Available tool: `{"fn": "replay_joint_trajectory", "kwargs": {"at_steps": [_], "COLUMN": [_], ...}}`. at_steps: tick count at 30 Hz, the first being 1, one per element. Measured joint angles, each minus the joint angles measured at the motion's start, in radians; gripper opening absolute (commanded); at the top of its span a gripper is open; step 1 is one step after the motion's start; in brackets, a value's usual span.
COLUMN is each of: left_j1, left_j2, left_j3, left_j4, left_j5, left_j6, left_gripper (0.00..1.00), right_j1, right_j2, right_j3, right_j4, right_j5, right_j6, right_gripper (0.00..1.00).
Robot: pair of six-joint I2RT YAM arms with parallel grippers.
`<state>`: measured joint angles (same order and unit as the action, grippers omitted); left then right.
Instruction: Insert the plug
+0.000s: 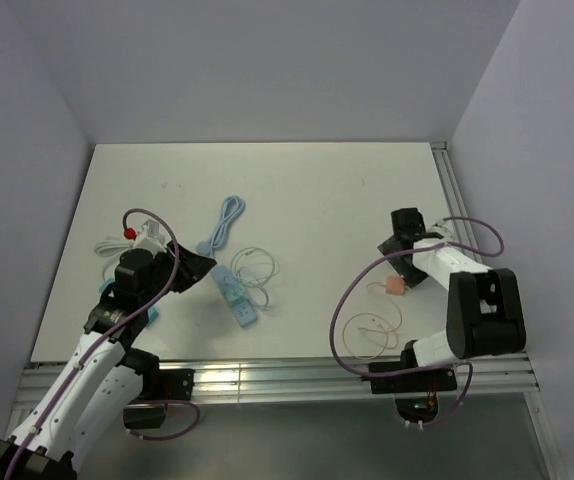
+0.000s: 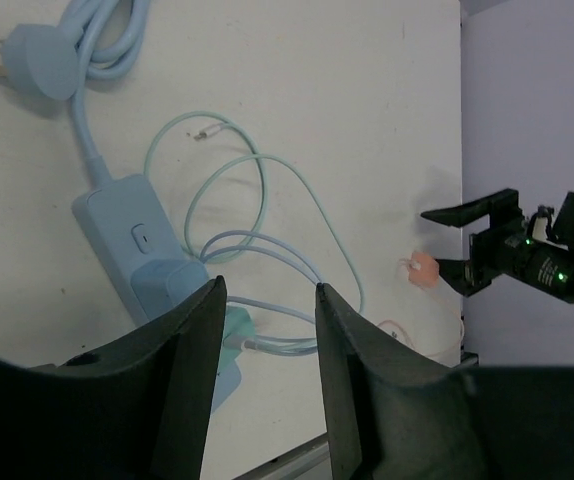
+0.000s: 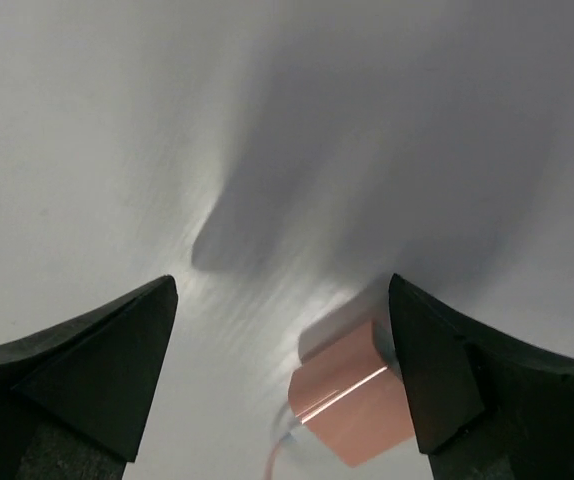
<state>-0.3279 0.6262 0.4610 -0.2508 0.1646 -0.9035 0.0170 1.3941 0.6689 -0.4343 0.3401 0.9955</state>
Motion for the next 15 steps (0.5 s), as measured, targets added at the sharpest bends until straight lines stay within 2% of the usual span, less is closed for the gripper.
{"fn": "replay_joint_trajectory", "kwargs": {"at_steps": [6, 10, 15], "left_j1": [0.000, 0.000, 0.000], "left_j2": [-0.041, -0.081, -0.129], "left_j3": [-0.013, -0.013, -0.008], "left_j4": [-0.002, -0.005, -0.039], "left_j5": [0.045, 0.049, 0.038], "left_j6": [-0.002, -0.001, 0.007], "left_gripper": [0.47, 0.48, 0.50], "right_j1": [0.226, 0.341, 0.438], "right_j2": [0.172, 0.185, 0.185], "right_j3": [0.203, 0.275, 0.352], "right_j4": [-0.010, 0.043, 0.061], "right_j5": [0.016, -0.023, -0.002], "right_j6": [-0.061, -0.138, -0.228], "right_gripper": [0.92, 0.92, 0.93]}}
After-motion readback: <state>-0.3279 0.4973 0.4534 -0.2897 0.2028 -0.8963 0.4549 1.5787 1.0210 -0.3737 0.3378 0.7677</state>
